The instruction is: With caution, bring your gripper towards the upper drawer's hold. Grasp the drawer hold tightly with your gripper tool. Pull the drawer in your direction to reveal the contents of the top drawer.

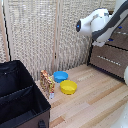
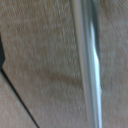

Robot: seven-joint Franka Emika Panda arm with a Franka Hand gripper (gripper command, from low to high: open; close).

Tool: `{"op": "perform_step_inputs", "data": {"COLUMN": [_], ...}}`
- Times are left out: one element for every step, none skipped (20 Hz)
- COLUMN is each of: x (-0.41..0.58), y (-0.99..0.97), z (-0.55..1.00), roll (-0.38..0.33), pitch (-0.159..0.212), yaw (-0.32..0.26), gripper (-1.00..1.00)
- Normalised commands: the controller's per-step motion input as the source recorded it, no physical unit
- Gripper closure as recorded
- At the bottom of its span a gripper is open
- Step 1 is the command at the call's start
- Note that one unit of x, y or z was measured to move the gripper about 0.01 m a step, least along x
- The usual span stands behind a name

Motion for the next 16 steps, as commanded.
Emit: {"op": "perform_step_inputs", "data": {"x": [-0.009, -0.094, -0.094, -0.149, -0.214, -0.249, -0.246, -0.217, -0.151, -0.100, -0.026, -0.020, 0.000, 0.000, 0.000, 0.000], "y": [-0.15, -0.07, -0.06, 0.00, 0.00, 0.00, 0.00, 0.00, -0.09, -0.19, -0.31, -0.34, -0.29, -0.21, -0.14, 0.00], "z": [0.03, 0.04, 0.06, 0.11, 0.16, 0.17, 0.18, 0.17, 0.06, 0.00, 0.00, 0.00, 0.00, 0.00, 0.00, 0.00], "roll": [-0.031, -0.052, -0.045, -0.066, -0.072, -0.074, -0.071, -0.026, 0.000, 0.016, 0.024, 0.017, 0.012, 0.012, 0.000, 0.000], "pitch": [0.000, 0.000, -0.011, -0.029, -0.025, -0.030, -0.032, -0.025, -0.019, -0.007, 0.000, 0.000, 0.000, 0.000, 0.000, 0.000], "yaw": [0.054, 0.022, 0.000, 0.000, 0.000, 0.000, 0.000, 0.000, -0.030, -0.045, -0.018, 0.000, 0.000, 0.000, 0.000, 0.000], "gripper": [1.00, 1.00, 1.00, 1.00, 1.00, 1.00, 1.00, 1.00, 1.00, 1.00, 1.00, 1.00, 1.00, 1.00, 1.00, 1.00]}}
